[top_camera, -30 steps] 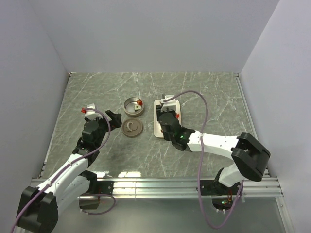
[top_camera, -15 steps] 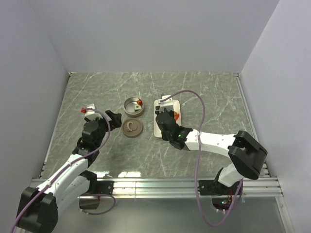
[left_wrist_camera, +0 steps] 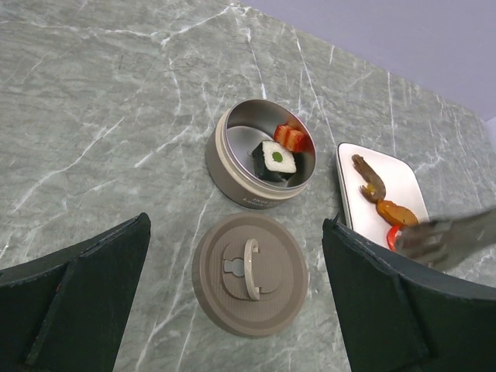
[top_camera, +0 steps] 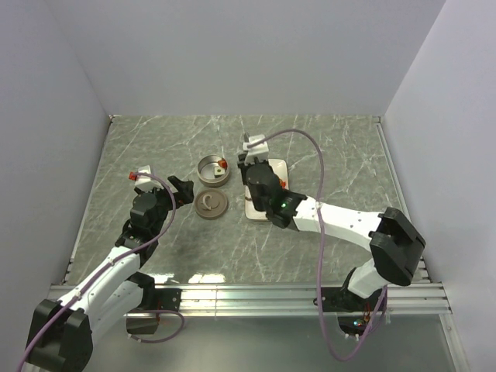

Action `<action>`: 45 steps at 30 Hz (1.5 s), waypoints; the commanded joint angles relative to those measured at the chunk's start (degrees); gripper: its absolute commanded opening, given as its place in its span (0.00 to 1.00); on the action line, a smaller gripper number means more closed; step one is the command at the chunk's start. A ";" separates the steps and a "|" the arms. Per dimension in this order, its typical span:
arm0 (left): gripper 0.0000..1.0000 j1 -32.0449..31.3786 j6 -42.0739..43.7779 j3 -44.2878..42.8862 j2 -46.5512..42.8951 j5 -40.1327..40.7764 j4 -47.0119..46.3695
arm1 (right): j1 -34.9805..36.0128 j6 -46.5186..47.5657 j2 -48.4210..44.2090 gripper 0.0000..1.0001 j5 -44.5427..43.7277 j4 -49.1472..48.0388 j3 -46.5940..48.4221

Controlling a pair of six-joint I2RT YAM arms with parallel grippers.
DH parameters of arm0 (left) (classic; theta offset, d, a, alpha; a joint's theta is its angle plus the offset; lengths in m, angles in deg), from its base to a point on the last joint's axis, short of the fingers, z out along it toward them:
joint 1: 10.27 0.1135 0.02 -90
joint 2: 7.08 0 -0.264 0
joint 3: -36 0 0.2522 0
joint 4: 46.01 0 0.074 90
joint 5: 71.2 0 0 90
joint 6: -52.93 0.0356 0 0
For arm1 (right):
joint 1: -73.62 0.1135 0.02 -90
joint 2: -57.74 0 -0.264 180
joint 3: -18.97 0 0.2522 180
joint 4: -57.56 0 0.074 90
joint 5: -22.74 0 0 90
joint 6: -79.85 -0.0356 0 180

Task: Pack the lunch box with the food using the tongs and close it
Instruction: Pick up the food using the clamp, then place the food into the lunch box

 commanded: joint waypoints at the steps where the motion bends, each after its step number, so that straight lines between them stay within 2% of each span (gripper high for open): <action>1: 0.99 0.18 -0.02 -1.25 -1.14 -0.55 -1.87 | 0.13 4.37 0.80 0.28 3.60 -5.23 8.78; 14: 0.99 0.18 -0.55 -0.72 -3.07 -0.64 -0.82 | -1.28 7.45 23.02 0.28 8.01 -8.66 31.63; 31: 0.99 0.09 -1.95 0.51 -8.35 0.86 3.93 | -4.00 5.60 32.17 0.29 11.43 -8.66 40.60; 37: 0.99 0.18 -2.13 0.68 -9.84 1.38 5.51 | -4.35 4.81 34.37 0.34 12.14 -6.55 43.16; 45: 0.99 0.18 -2.57 1.12 -11.25 1.82 6.57 | -4.44 4.72 34.38 0.45 12.23 -5.94 42.54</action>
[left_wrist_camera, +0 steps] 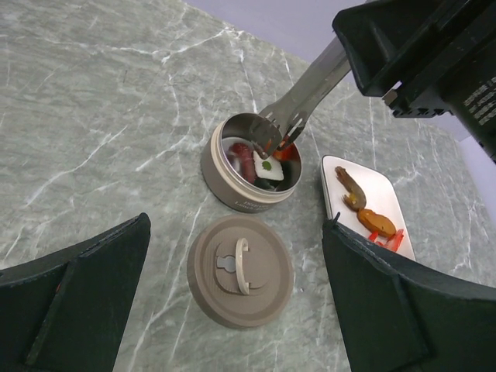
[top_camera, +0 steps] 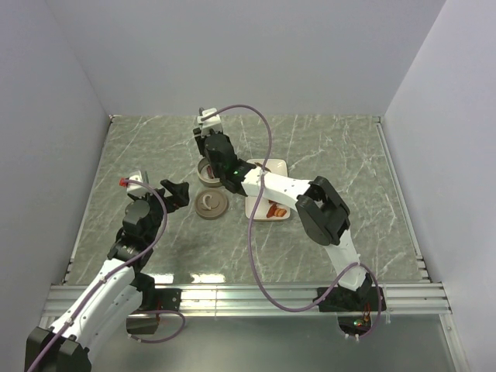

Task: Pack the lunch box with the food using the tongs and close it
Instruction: Place the food into the lunch box, then pick up the food using the clamp

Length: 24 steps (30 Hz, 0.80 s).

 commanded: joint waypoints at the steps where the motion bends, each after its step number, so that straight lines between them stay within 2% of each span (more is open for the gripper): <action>1: 0.99 0.18 -0.80 0.53 -0.74 0.75 0.03 | -0.38 -0.26 -1.69 0.45 0.34 -2.46 1.58; 9: 0.99 0.18 -0.89 0.53 -0.65 1.37 0.21 | -0.38 -0.70 -5.20 0.48 0.25 -4.83 -3.42; 18: 0.99 0.18 -0.89 0.45 -0.21 1.54 -0.14 | -0.38 -1.05 -21.88 0.46 0.42 -13.44 -21.34; 24: 0.99 0.09 -0.62 0.36 0.14 1.28 -0.85 | -0.29 -1.67 -30.76 0.45 -0.63 -15.56 -30.93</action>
